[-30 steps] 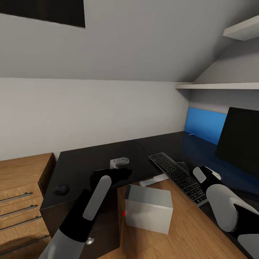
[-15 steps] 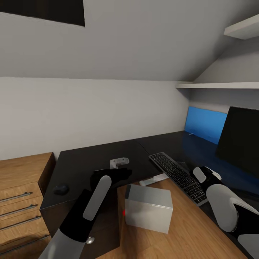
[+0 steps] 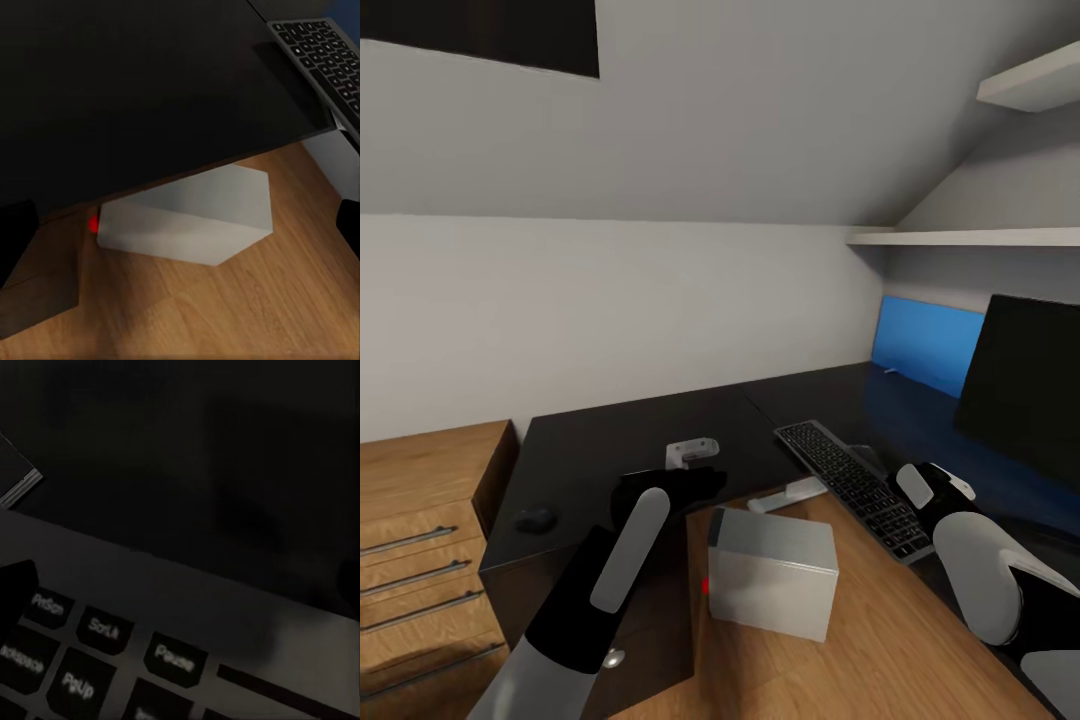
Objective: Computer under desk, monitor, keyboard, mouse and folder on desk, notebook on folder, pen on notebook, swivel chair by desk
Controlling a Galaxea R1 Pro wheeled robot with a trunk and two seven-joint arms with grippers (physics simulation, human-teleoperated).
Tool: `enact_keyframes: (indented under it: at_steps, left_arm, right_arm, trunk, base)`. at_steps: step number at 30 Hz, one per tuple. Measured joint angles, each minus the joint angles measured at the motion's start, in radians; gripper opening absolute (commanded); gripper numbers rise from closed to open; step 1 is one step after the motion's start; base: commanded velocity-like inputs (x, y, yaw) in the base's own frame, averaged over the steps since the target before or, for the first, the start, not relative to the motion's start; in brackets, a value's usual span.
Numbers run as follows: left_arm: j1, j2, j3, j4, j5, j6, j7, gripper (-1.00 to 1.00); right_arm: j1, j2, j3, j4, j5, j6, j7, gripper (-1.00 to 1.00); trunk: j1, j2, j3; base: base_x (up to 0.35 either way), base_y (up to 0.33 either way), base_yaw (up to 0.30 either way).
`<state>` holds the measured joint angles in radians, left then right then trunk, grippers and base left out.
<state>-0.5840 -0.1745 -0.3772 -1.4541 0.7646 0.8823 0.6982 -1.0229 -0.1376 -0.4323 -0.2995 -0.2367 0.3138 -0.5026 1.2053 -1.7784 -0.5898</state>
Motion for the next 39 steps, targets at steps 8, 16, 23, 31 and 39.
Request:
enact_keyframes:
  at_steps: [8,16,23,31,39]
  left_arm:
    - [0.0,0.0,-0.001,0.0,0.001,0.0,-0.001,1.0]
    - [0.0,0.0,-0.001,0.001,0.0,0.0,0.0,1.0]
    - [0.0,0.0,-0.004,0.001,0.0,0.0,0.0,1.0]
    - [0.0,0.0,-0.006,0.001,0.0,0.0,0.0,1.0]
    - [0.0,0.0,-0.014,0.001,0.0,0.0,0.0,1.0]
  right_arm:
    - [0.0,0.0,-0.001,-0.001,0.0,0.001,0.001,1.0]
    - [0.0,0.001,-0.001,0.001,0.0,0.001,0.003,1.0]
    - [0.0,0.003,0.0,0.002,0.0,0.006,0.004,1.0]
    - [0.0,0.005,0.005,0.001,0.005,0.017,0.005,1.0]
    - [0.0,0.008,0.011,-0.008,0.017,0.056,0.005,1.0]
  trunk:
    - [0.0,0.0,0.0]
    - [0.0,0.0,0.0]
    - [0.0,0.0,0.0]
    - [0.0,0.0,0.0]
    - [0.0,0.0,0.0]
  base:
    - [-0.102,0.071,0.0]
    - [-0.006,0.004,0.0]
    - [0.0,0.0,0.0]
    - [0.0,0.0,0.0]
    - [0.0,0.0,0.0]
